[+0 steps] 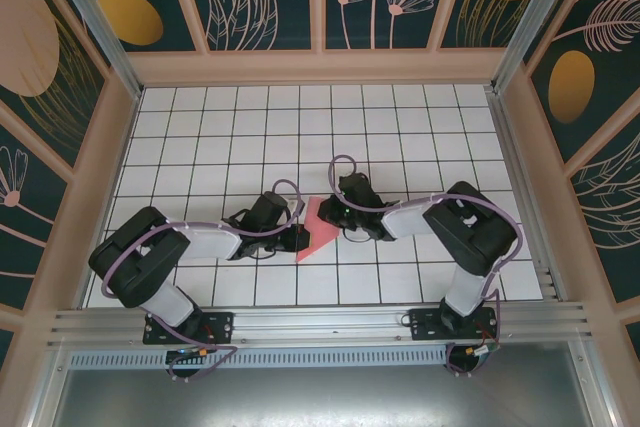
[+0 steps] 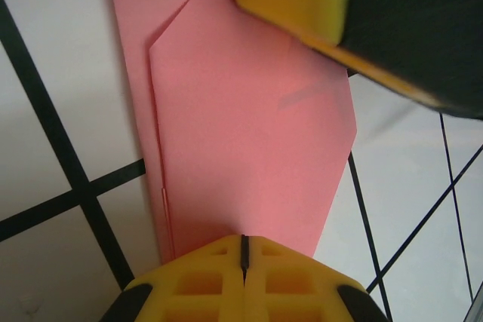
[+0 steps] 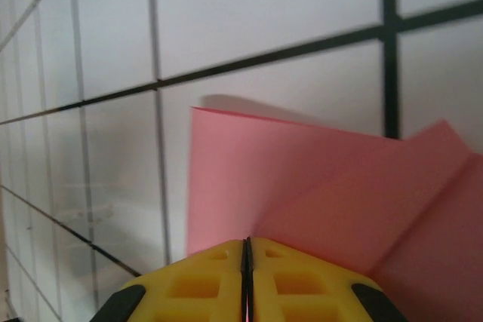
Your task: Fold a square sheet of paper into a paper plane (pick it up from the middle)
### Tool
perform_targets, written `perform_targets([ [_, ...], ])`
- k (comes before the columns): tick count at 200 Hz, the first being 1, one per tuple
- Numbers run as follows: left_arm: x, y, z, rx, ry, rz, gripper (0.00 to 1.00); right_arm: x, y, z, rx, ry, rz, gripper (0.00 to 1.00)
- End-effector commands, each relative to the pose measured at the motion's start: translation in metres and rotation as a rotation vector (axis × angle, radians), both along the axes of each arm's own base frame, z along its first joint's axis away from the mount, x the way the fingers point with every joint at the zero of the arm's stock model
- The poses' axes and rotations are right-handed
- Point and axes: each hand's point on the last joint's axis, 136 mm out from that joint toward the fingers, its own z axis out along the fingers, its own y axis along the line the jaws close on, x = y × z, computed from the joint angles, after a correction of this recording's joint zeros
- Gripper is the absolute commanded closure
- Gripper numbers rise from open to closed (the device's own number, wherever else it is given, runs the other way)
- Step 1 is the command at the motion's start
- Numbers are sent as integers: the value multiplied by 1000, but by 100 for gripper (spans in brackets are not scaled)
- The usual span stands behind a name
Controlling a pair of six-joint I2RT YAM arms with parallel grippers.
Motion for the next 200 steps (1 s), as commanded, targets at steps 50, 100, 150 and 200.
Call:
perform_targets([
  [50,-3,22,29,122,7,21,93,-14,-21,-40,-117,72,-20,89],
  [100,7,-21,80,-144,40,-4,83,-14,-22,-41,-120,77,-21,89],
  [150,5,-28,46,-155,134,14,81,-14,-21,-44,-117,86,-25,88],
  [200,-21,-6,3,-77,220,18,81,-17,-25,-49,-136,97,-30,88],
])
